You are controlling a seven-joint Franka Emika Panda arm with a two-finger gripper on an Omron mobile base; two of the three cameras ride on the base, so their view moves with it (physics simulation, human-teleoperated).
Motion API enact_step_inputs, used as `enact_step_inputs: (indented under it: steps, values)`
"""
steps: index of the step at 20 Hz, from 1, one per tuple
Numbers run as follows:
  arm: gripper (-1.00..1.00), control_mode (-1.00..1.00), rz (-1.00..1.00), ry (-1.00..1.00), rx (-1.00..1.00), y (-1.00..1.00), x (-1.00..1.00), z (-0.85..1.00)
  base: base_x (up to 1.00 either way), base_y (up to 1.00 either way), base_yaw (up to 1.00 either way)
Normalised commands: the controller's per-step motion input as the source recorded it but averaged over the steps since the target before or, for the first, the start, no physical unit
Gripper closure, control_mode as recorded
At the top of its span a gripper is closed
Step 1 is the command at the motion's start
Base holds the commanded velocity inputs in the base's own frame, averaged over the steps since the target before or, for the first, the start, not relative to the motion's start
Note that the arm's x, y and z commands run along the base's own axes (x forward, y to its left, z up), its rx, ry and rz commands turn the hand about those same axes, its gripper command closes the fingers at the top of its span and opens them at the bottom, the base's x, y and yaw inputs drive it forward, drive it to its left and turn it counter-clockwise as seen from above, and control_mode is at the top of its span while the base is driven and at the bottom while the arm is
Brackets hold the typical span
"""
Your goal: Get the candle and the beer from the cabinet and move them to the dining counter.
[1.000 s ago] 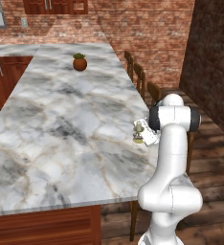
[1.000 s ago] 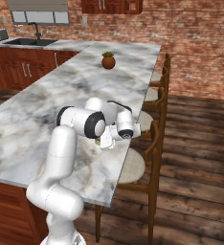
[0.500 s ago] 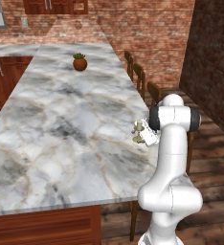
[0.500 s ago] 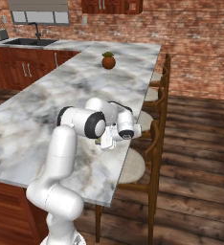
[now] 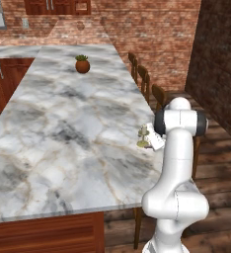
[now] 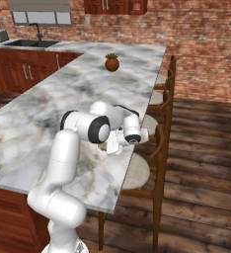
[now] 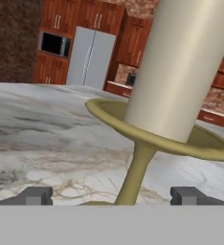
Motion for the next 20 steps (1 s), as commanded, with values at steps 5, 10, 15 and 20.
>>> enact_step_inputs:
  steps: [5,10,15,20]
  values:
    - [-1.0,-1.0,0.0,0.0,0.0,-0.23,0.0,0.0,0.0,0.0,0.0]
    - [-1.0,-1.0,0.0,0.0,0.0,-0.26,-0.01,0.0,0.0,0.0,0.0]
    - [-1.0,-1.0,-0.02,0.02,0.01,-0.22,-0.01,0.07,0.0,0.0,0.0]
    - [-1.0,-1.0,-0.06,0.01,0.0,-0.11,-0.04,0.14,0.0,0.0,0.0]
